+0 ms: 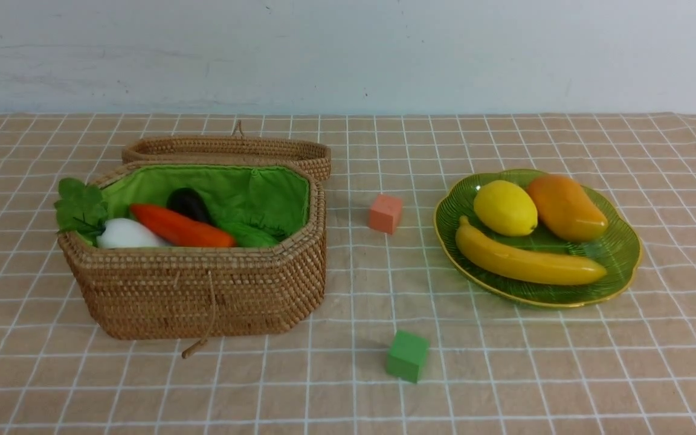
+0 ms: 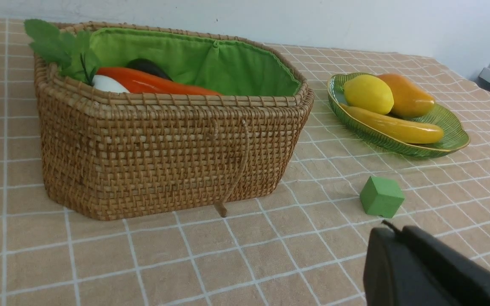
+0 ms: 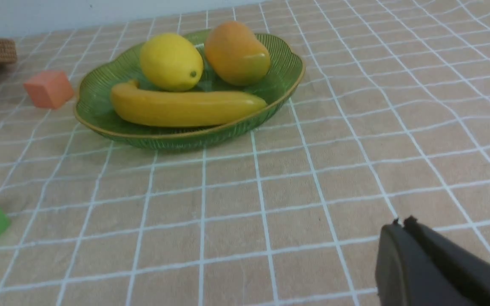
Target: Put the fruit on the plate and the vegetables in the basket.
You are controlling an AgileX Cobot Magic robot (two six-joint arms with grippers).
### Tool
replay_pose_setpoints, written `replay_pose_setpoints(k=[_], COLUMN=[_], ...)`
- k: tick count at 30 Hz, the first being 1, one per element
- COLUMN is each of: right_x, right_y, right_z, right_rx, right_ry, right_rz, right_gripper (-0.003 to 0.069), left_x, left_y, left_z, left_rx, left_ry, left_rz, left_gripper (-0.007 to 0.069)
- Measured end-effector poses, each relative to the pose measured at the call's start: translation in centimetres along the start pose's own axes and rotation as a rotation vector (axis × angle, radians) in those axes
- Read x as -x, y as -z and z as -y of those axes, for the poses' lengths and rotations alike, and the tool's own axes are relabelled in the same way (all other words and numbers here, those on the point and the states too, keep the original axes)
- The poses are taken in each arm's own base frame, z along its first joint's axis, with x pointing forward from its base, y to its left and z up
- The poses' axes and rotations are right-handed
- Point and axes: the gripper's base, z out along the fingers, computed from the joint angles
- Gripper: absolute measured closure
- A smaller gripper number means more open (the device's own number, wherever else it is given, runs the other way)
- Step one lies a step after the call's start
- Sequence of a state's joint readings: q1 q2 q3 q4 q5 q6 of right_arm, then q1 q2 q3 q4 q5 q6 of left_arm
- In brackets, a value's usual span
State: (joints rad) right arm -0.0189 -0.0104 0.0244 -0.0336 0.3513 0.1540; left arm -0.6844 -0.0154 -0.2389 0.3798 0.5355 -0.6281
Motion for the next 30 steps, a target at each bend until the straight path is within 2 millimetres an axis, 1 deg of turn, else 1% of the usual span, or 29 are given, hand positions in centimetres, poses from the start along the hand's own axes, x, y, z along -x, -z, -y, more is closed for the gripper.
replay_pose_setpoints(k=[26,30], right_x=[-0.04,-0.04], right_y=[0.04,0.04], right_z=[0.00,0.00], right_rx=[-0.001,-0.001], right_ry=[0.016,0.016], right_rz=[-0.013,-0.013], right_gripper=[0.0664,0.0659], left_x=[-0.03,0.00], left_y=[0.00,-0.11], left_z=[-0.03,-0.11], left_rx=[0.003,0.021], left_ry=[-0.001,-0.028], left_rz=[-0.003,0.027], left_gripper=[0.0586,0.0585])
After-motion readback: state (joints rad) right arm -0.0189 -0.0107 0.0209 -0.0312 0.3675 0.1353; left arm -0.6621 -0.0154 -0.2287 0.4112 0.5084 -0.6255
